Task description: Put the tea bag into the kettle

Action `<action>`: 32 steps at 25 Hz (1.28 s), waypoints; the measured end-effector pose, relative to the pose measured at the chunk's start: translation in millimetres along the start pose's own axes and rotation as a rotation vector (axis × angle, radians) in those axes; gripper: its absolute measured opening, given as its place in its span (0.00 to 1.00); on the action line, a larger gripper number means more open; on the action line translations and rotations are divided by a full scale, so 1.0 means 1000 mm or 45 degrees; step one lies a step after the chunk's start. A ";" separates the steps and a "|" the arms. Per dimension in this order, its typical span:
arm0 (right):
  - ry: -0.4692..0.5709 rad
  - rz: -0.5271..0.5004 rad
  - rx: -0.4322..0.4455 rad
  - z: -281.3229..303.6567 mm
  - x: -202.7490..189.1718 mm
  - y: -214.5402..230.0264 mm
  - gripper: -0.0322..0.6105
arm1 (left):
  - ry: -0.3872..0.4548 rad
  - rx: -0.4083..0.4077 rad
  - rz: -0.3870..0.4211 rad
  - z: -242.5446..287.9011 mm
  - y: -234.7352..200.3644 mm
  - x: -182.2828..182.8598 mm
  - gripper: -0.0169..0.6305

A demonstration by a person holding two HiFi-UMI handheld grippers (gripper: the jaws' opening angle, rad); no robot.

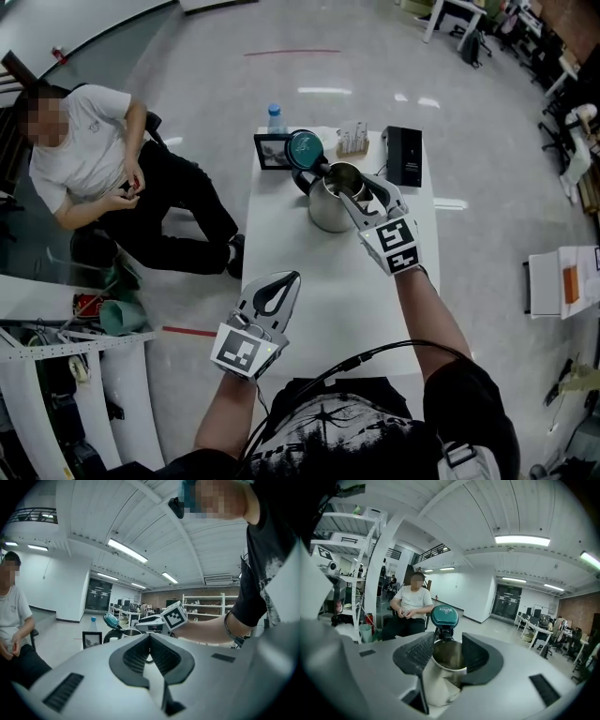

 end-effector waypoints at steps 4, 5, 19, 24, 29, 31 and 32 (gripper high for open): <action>0.019 -0.002 0.004 -0.013 0.003 -0.010 0.23 | 0.000 0.031 0.021 -0.017 0.002 0.003 0.04; 0.024 0.001 0.007 -0.017 0.004 -0.014 0.20 | 0.001 0.034 0.025 -0.020 0.002 0.003 0.04; 0.147 0.019 0.072 -0.070 0.044 -0.073 0.07 | 0.046 0.086 0.084 -0.085 0.011 0.018 0.04; 0.210 0.025 0.092 -0.093 0.056 -0.097 0.07 | 0.012 0.134 0.113 -0.114 0.007 0.017 0.04; 0.248 0.049 0.116 -0.114 0.060 -0.119 0.07 | 0.037 0.171 0.128 -0.137 0.008 0.024 0.04; 0.268 0.057 0.131 -0.122 0.064 -0.127 0.07 | 0.042 0.178 0.131 -0.146 0.008 0.024 0.04; 0.280 0.060 0.141 -0.126 0.065 -0.132 0.07 | 0.045 0.178 0.133 -0.150 0.009 0.023 0.04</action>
Point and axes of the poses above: the fingertips, and each gripper's own axes: z forward along the fingers, y to its right, x out of its top, the point moved 7 cm from there along -z, backward along the fingers, and after that the axes turned 9 degrees about -x, right-handed, at the moved point
